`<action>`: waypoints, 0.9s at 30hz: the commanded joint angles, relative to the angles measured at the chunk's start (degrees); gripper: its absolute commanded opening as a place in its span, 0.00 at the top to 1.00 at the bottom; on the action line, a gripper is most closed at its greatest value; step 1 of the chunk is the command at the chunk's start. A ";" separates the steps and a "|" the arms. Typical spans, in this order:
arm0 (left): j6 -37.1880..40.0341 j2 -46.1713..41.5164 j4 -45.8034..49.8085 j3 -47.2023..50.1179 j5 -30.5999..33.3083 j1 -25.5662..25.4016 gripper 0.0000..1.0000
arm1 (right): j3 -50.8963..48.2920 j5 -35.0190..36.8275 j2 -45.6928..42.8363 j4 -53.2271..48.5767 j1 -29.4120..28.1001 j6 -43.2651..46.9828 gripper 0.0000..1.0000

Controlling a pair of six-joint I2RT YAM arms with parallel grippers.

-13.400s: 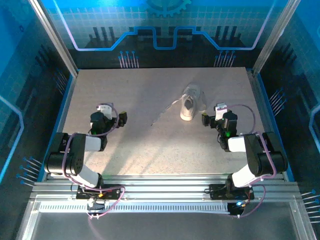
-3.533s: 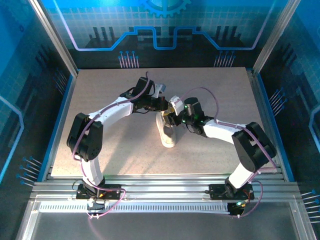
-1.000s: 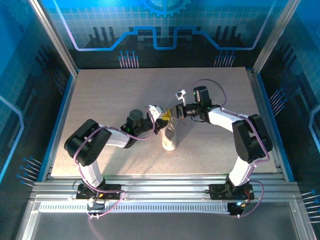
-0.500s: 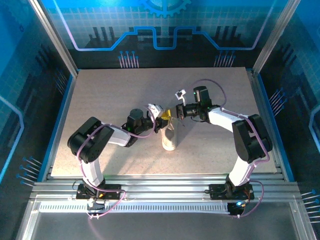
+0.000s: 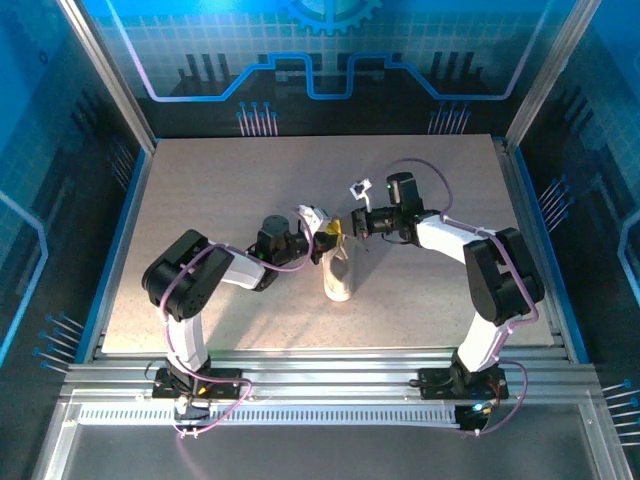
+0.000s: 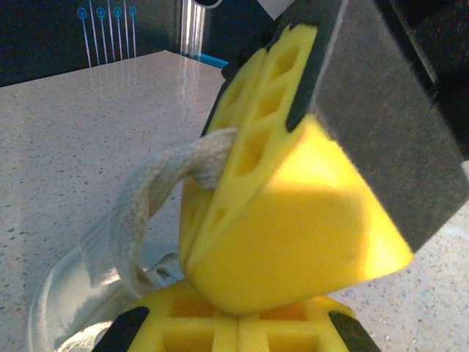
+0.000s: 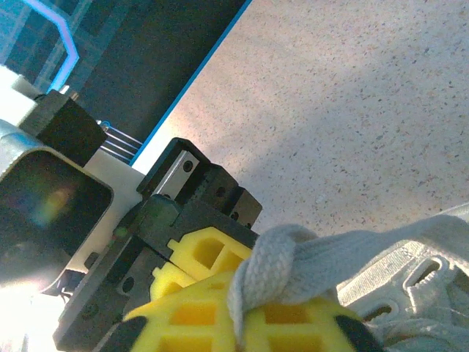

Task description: Tie the shoes

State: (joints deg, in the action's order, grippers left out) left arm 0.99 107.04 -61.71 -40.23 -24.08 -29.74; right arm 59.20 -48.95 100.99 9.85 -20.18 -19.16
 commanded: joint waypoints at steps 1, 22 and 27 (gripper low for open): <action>-0.03 -4.21 1.73 1.74 -1.58 0.52 1.00 | 0.29 -1.55 -0.20 0.68 0.73 -0.34 0.80; 6.31 -17.74 58.43 -7.22 -2.10 1.02 1.00 | 8.53 22.93 -5.41 -29.04 0.36 -3.35 0.55; 6.32 -18.53 59.48 -6.88 -2.10 0.61 1.00 | 10.67 23.16 -2.53 -28.13 -2.53 -7.64 0.51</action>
State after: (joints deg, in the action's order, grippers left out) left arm 6.20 90.35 -6.50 -46.00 -24.93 -28.80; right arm 68.71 -27.86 96.49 -14.22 -21.26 -23.44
